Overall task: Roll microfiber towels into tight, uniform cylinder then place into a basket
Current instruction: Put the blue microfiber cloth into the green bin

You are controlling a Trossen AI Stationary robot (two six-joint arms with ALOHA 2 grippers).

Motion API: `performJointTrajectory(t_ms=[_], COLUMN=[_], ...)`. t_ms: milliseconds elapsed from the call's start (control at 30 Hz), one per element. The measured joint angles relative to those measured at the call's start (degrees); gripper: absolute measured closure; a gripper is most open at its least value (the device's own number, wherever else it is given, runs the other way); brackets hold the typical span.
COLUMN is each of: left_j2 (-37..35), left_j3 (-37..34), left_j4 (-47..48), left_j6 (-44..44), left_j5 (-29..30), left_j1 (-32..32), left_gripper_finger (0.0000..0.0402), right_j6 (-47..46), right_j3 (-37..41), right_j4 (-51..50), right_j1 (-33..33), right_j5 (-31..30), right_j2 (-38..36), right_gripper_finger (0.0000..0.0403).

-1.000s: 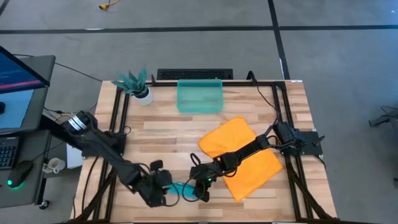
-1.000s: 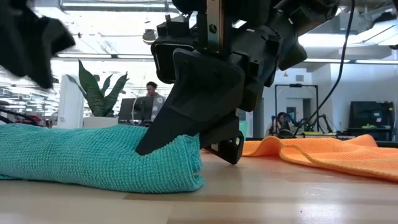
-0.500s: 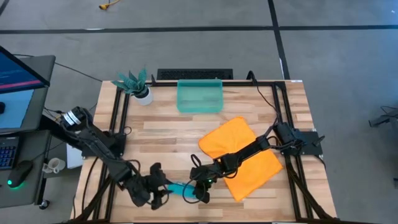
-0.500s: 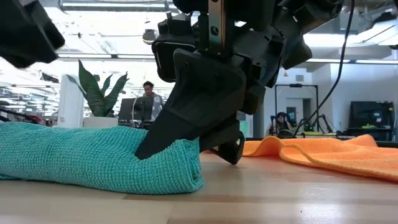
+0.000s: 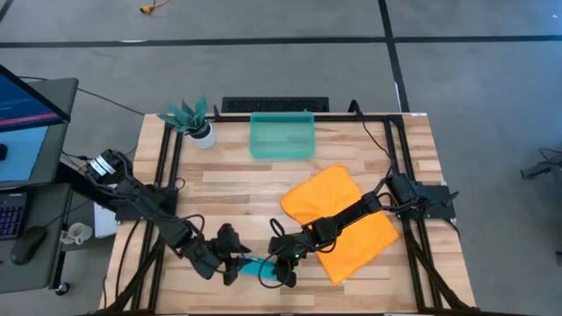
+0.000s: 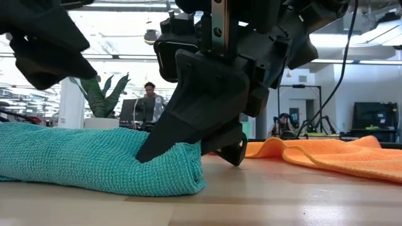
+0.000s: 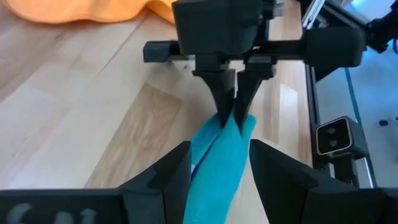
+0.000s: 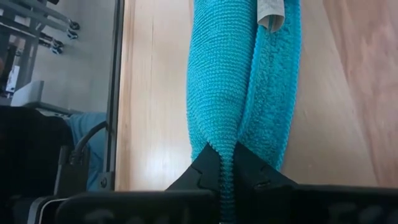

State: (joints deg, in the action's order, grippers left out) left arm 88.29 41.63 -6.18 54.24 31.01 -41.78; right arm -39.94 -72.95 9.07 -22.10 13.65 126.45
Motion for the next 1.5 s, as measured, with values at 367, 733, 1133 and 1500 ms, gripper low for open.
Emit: performJointTrajectory(t_ms=[367,733,1133,1500], left_j2=[-0.04,-0.07,6.82,10.95], left_j3=[0.06,0.07,0.07,0.15], left_j4=[7.57,11.83,5.6,-2.57], left_j6=[4.76,14.03,13.88,11.11], left_j5=[-3.19,-10.42,-14.01,-18.98], left_j1=[0.75,0.74,0.74,1.28], left_gripper_finger=[0.019,0.0147,0.0147,0.0203], right_j6=[0.71,0.83,0.96,0.96], right_j3=[0.07,0.07,0.11,0.11], right_j4=[0.21,0.23,0.4,0.38], right_j1=[0.05,0.06,0.05,0.07], right_j5=[-0.41,-0.51,-0.67,-0.74], right_j2=[0.0,0.0,0.02,0.02], right_gripper_finger=[0.037,0.0369,0.037,0.0374])
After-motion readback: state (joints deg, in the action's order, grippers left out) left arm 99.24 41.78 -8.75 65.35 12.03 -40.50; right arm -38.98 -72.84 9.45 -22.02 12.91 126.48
